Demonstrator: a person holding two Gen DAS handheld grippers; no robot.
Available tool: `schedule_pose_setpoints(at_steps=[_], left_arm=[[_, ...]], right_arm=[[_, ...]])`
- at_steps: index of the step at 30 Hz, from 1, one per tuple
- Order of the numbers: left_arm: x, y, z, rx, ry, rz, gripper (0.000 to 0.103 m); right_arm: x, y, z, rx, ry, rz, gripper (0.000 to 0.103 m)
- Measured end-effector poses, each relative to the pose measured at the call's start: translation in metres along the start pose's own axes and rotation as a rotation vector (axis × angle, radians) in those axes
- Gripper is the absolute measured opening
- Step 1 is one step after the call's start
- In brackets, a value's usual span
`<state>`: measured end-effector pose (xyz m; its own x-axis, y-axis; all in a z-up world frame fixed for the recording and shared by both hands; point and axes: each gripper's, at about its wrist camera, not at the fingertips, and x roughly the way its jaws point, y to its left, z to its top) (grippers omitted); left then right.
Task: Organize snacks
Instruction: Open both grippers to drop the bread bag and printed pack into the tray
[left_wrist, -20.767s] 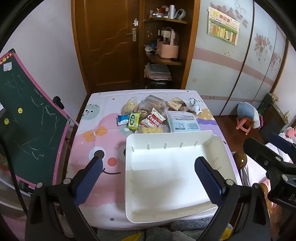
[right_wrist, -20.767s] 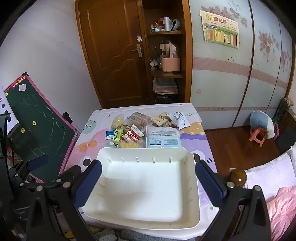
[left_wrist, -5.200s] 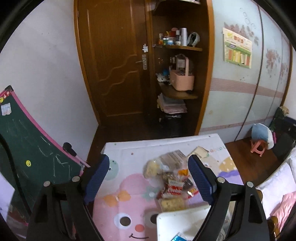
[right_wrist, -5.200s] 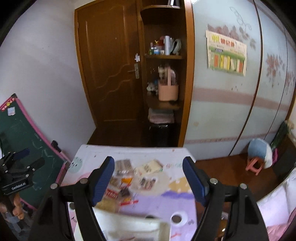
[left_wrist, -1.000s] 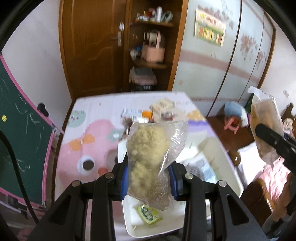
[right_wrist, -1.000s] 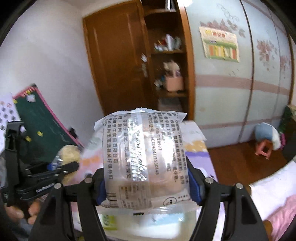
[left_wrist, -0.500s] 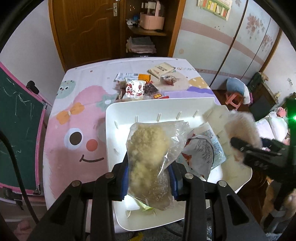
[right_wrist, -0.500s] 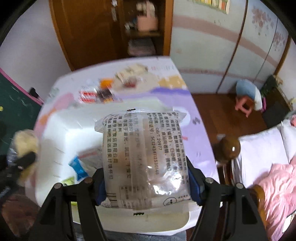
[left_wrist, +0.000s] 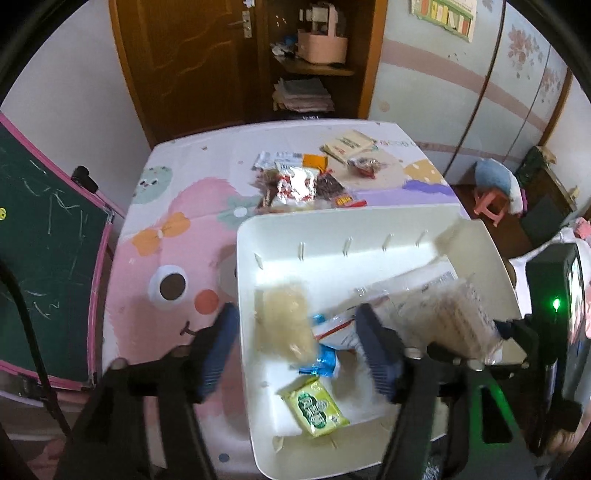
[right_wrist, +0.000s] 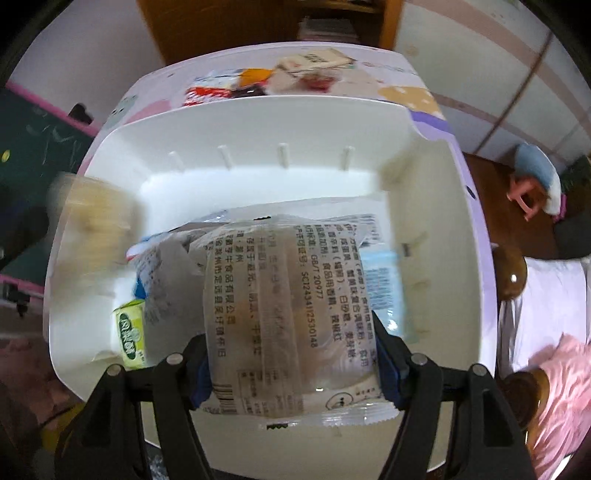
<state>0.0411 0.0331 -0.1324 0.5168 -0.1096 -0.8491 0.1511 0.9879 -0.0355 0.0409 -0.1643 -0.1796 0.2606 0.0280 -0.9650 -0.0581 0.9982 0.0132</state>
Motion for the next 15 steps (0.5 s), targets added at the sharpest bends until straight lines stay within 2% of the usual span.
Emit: schedule_pose_setpoints(at_steps=[2, 3, 5, 10, 15], left_arm=[[-0.003, 0.0, 0.002, -0.001, -0.021, 0.015, 0.082], [-0.005, 0.0, 0.003, 0.001, -0.037, 0.028, 0.083], [-0.007, -0.002, 0.004, 0.004, -0.049, 0.039, 0.083], [-0.007, -0.003, 0.005, 0.003, -0.054, 0.038, 0.084], [-0.01, -0.005, 0.006, 0.007, -0.07, 0.043, 0.084]], right_arm=[[-0.003, 0.002, 0.001, -0.012, -0.009, -0.002, 0.074], [-0.005, 0.001, 0.001, -0.008, -0.014, -0.002, 0.078], [-0.01, -0.005, 0.003, 0.013, -0.041, 0.008, 0.079], [-0.042, -0.015, 0.006, 0.045, -0.175, 0.03, 0.079], [-0.056, -0.01, 0.009, 0.02, -0.221, 0.042, 0.079]])
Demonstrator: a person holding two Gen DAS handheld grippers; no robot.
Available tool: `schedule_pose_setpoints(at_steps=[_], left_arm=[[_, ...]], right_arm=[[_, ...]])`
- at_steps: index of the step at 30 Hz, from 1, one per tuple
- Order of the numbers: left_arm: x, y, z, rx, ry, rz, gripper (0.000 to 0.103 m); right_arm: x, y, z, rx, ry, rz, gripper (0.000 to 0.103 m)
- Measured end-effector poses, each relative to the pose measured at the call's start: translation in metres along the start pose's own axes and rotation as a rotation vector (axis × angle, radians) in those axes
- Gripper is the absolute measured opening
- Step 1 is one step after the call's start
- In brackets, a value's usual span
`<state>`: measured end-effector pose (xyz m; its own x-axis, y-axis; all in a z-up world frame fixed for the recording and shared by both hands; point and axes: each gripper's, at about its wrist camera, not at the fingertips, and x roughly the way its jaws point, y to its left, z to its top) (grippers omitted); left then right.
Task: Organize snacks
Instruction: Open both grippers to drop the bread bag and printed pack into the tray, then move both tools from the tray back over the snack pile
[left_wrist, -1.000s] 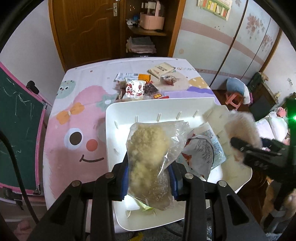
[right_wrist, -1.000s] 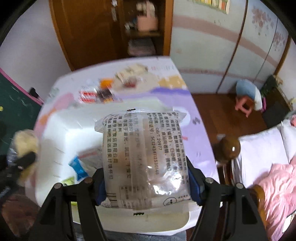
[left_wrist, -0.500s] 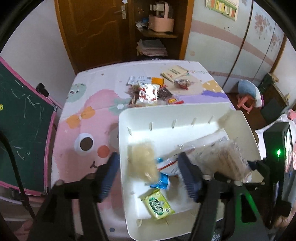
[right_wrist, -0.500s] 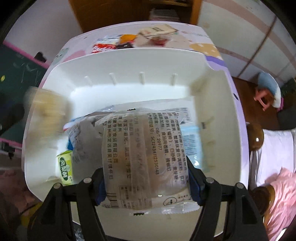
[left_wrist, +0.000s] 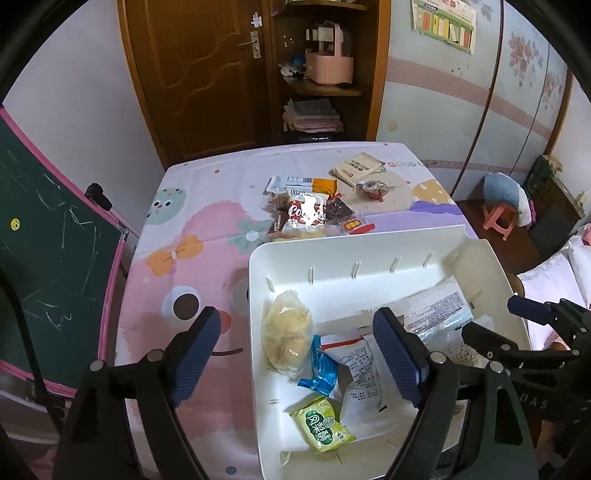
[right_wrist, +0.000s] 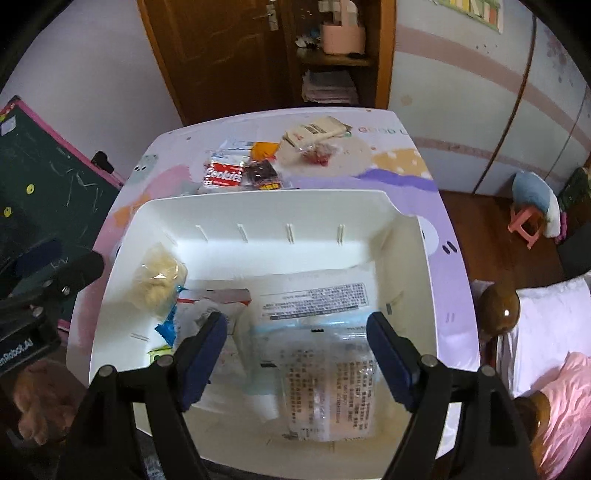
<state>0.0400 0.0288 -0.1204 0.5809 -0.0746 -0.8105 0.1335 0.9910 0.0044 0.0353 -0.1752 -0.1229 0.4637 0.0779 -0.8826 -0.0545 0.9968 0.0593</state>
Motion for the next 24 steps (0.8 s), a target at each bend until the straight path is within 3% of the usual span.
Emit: schedule_pose_setpoints(at_steps=[15, 24], left_arm=[[0.005, 0.001, -0.005, -0.009, 0.039, -0.008, 0.084], [0.01, -0.001, -0.006, -0.002, 0.054, -0.007, 0.084]], right_arm=[[-0.017, -0.006, 0.001, 0.044, -0.065, 0.02, 0.079], [-0.014, -0.002, 0.001, 0.028, -0.062, -0.004, 0.079]])
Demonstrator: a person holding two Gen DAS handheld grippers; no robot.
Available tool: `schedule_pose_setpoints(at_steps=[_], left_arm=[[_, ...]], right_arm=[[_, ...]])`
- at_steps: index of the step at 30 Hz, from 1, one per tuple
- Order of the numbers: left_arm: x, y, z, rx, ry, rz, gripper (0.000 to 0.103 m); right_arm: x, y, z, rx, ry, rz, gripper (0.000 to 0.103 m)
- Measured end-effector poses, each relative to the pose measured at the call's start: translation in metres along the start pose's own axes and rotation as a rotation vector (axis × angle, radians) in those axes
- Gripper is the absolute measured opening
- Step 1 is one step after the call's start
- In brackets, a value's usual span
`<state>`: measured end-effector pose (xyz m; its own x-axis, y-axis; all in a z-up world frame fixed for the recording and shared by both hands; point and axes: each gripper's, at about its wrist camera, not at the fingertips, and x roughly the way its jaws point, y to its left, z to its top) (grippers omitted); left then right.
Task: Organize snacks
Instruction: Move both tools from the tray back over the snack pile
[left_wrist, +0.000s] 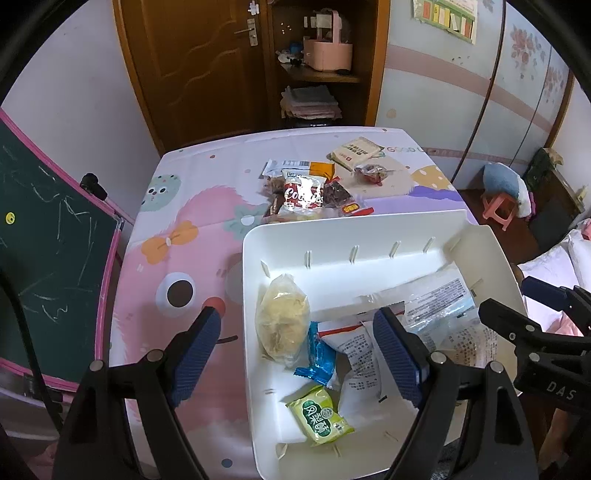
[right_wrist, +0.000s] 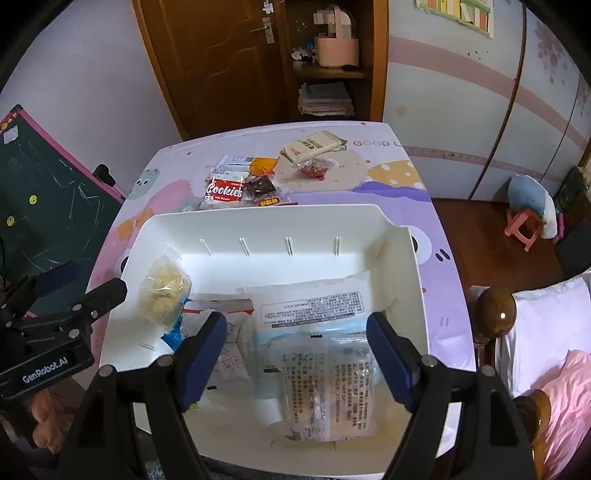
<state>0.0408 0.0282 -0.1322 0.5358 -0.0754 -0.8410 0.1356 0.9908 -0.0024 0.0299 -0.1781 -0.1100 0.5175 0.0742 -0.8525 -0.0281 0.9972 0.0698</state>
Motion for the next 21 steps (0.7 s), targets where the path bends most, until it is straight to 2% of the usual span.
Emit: schedule_pose_setpoints(at_steps=[15, 18, 21], left_arm=[[0.016, 0.001, 0.011, -0.003, 0.017, -0.011, 0.084], [0.013, 0.005, 0.022, -0.009, -0.002, -0.001, 0.084], [0.004, 0.011, 0.04, -0.001, -0.055, 0.036, 0.084]], right_arm=[[0.006, 0.004, 0.014, -0.036, -0.025, 0.049, 0.078], [0.004, 0.003, 0.024, -0.043, -0.037, 0.067, 0.078], [0.0, 0.0, 0.041, -0.049, -0.062, 0.078, 0.078]])
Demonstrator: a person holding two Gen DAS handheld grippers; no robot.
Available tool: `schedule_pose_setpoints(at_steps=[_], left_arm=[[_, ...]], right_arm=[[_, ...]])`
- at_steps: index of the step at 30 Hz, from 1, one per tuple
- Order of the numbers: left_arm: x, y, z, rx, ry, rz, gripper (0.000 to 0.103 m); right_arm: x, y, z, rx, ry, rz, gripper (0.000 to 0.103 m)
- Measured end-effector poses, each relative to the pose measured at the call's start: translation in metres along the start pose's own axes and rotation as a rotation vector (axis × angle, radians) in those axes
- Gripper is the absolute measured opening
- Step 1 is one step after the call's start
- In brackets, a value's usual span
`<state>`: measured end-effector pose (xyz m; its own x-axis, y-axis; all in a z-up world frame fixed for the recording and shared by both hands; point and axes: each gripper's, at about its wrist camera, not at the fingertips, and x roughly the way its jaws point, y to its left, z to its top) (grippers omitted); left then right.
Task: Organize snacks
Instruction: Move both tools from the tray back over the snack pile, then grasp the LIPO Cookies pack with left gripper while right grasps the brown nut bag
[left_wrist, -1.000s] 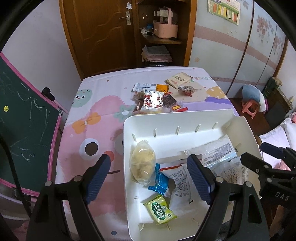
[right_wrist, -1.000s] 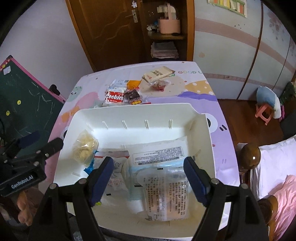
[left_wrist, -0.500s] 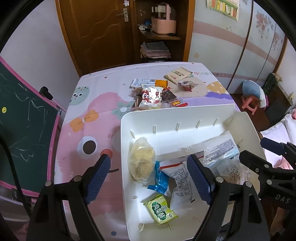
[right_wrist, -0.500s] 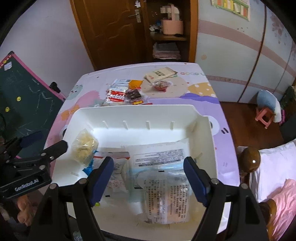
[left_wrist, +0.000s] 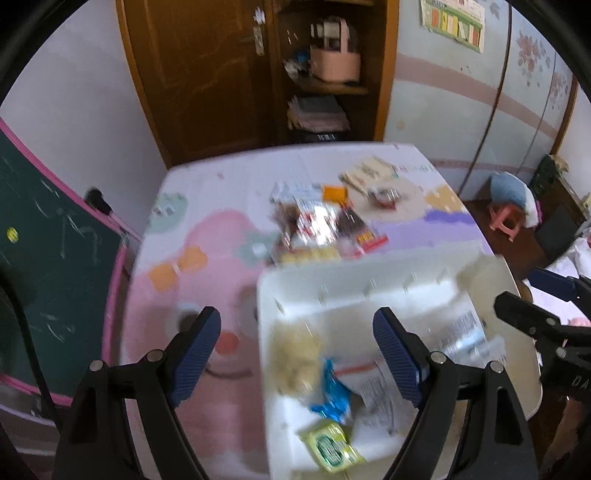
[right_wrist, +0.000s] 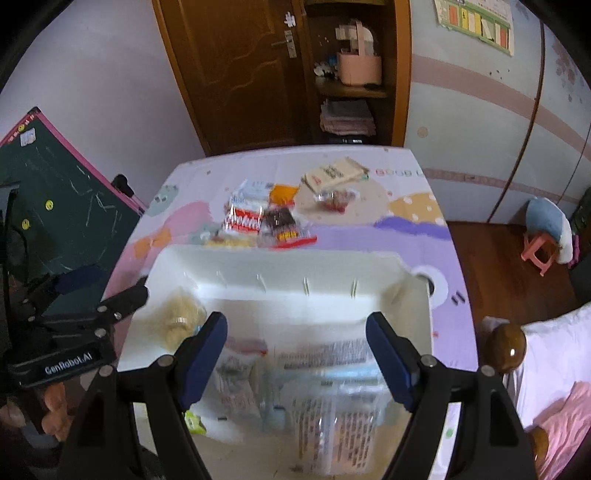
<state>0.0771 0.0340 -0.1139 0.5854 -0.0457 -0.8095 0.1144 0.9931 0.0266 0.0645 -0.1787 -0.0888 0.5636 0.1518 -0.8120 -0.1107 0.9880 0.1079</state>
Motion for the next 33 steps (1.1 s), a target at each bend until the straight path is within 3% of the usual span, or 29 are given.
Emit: schedule_pose_setpoints(at_steps=[4, 15, 19, 22, 28, 33], left_arm=[[-0.008, 0.011, 0.033, -0.004, -0.057, 0.022, 0.084], [0.005, 0.023, 0.124, 0.001, -0.097, 0.032, 0.084], [0.049, 0.014, 0.147, 0.019, 0.003, -0.018, 0.084], [0.096, -0.001, 0.151, 0.057, 0.098, -0.006, 0.084], [0.189, -0.016, 0.139, 0.011, 0.296, -0.036, 0.084], [0.231, -0.026, 0.121, 0.007, 0.397, -0.003, 0.084]], right_arm=[[-0.001, -0.008, 0.033, -0.002, -0.03, -0.017, 0.078], [0.004, -0.043, 0.133, 0.077, -0.081, -0.039, 0.078], [0.031, -0.051, 0.16, 0.109, -0.043, -0.042, 0.078], [0.07, -0.056, 0.174, 0.117, 0.027, -0.06, 0.078], [0.166, -0.068, 0.176, 0.189, 0.209, -0.063, 0.075], [0.221, -0.071, 0.171, 0.234, 0.306, -0.044, 0.073]])
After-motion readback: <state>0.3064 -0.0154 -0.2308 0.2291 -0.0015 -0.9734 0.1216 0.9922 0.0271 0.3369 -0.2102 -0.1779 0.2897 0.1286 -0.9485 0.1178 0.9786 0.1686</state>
